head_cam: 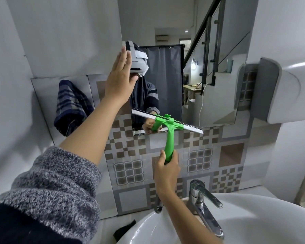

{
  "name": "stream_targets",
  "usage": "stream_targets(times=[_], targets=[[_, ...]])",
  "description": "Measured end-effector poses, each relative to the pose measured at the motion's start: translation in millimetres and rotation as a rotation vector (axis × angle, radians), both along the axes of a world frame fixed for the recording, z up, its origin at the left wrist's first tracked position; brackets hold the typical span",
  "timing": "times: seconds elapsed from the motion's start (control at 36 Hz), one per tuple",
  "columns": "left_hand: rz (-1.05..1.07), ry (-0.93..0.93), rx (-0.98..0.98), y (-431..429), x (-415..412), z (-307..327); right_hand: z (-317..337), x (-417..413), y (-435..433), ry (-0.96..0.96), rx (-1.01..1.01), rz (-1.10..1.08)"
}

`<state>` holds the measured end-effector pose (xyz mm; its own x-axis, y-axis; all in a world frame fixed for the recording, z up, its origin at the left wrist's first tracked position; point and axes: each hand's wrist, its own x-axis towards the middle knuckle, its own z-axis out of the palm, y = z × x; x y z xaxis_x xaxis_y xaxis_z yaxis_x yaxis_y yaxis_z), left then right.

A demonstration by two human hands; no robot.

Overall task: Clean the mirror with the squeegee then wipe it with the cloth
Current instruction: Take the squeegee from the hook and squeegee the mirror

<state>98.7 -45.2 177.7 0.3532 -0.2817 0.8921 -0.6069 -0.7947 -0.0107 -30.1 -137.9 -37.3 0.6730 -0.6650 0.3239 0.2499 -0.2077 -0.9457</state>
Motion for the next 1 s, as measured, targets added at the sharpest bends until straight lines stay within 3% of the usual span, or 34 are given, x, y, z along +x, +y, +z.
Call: stream_targets(times=[0.56, 0.83, 1.0], targets=[[0.008, 0.019, 0.011, 4, -6, -13, -37, -16, -24, 0.199, -0.409, -0.048], [0.071, 0.171, 0.027, -1, -29, -42, -38, -40, -21, 0.184, -0.375, -0.012], [-0.043, 0.25, 0.04, -13, -62, -59, -26, -58, -26, 0.165, -0.417, 0.0]])
